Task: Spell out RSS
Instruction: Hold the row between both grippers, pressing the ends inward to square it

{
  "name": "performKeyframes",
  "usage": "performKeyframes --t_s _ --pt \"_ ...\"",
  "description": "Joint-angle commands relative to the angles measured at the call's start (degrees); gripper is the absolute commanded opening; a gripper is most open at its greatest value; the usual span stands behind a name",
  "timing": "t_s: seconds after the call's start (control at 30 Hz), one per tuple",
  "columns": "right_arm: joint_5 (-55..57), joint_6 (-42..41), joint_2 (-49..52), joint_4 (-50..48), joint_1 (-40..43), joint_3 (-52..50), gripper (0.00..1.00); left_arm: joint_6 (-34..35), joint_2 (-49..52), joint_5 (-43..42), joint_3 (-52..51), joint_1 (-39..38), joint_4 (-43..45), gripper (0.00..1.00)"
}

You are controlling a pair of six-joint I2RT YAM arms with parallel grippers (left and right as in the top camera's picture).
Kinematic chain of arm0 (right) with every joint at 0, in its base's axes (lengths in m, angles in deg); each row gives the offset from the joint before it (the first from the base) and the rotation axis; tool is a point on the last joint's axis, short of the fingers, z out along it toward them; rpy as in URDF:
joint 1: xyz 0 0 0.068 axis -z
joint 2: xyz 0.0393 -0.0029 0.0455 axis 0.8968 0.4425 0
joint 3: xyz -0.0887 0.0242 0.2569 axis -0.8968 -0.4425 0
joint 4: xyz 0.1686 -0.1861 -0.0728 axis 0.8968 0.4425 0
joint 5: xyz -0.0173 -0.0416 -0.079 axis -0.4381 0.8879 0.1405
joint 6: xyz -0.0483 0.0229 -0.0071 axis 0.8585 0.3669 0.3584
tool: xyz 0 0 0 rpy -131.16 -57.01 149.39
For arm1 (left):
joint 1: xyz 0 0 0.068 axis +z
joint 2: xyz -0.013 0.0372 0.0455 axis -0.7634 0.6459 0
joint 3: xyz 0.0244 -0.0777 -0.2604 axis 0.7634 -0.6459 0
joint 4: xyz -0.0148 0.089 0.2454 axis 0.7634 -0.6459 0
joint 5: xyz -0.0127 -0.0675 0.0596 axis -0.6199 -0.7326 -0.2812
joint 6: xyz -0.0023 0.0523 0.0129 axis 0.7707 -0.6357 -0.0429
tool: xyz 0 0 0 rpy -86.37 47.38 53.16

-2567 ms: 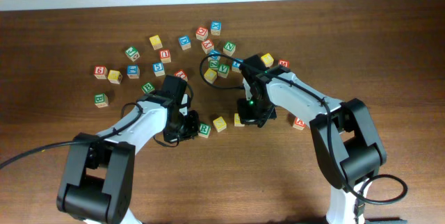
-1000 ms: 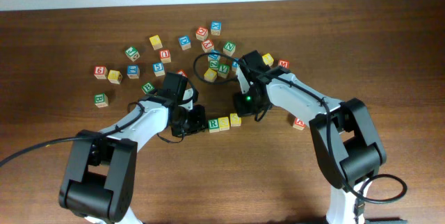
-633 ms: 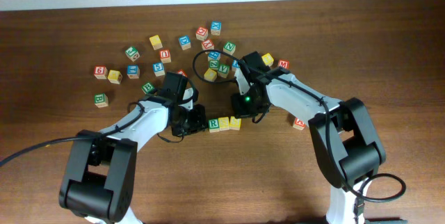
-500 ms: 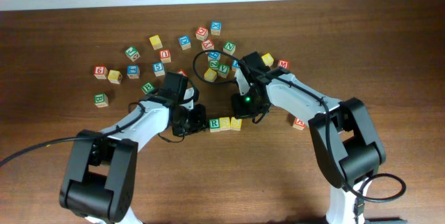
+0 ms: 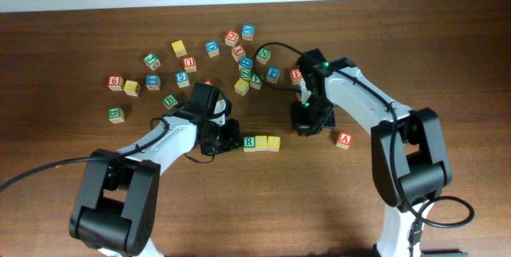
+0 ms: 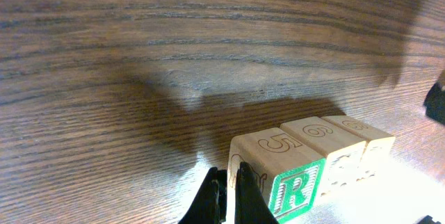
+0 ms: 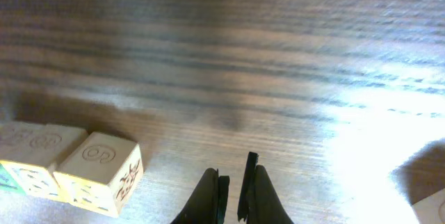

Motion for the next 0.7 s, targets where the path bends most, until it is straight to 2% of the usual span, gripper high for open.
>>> performKeyframes --t_s 0.0,0.1,0.23,0.5,0.67 --pt "0.04 -2.80 0.42 -0.50 -3.26 -1.81 0.05 0.44 0.70 -0.61 -0.37 -0.13 0.15 0.00" --pt "0.02 -7.63 0.44 -4.42 -7.15 -3.85 0.04 0.24 0.70 -0.63 -0.37 -0.13 0.11 0.00" --pt "-0.17 -8.44 0.46 -6.51 -9.57 -3.85 0.04 0.24 0.70 -0.61 -0.37 -0.13 -0.07 0.00" --pt "-0.15 -8.55 0.52 -8.52 -9.77 -3.85 0.04 -0.42 0.70 -0.61 -0.37 -0.13 -0.28 0.00" --pt "-0.42 -12.48 0.52 -6.73 -9.77 -3.85 0.04 -0.42 0.70 -0.59 -0.37 -0.11 0.24 0.00"
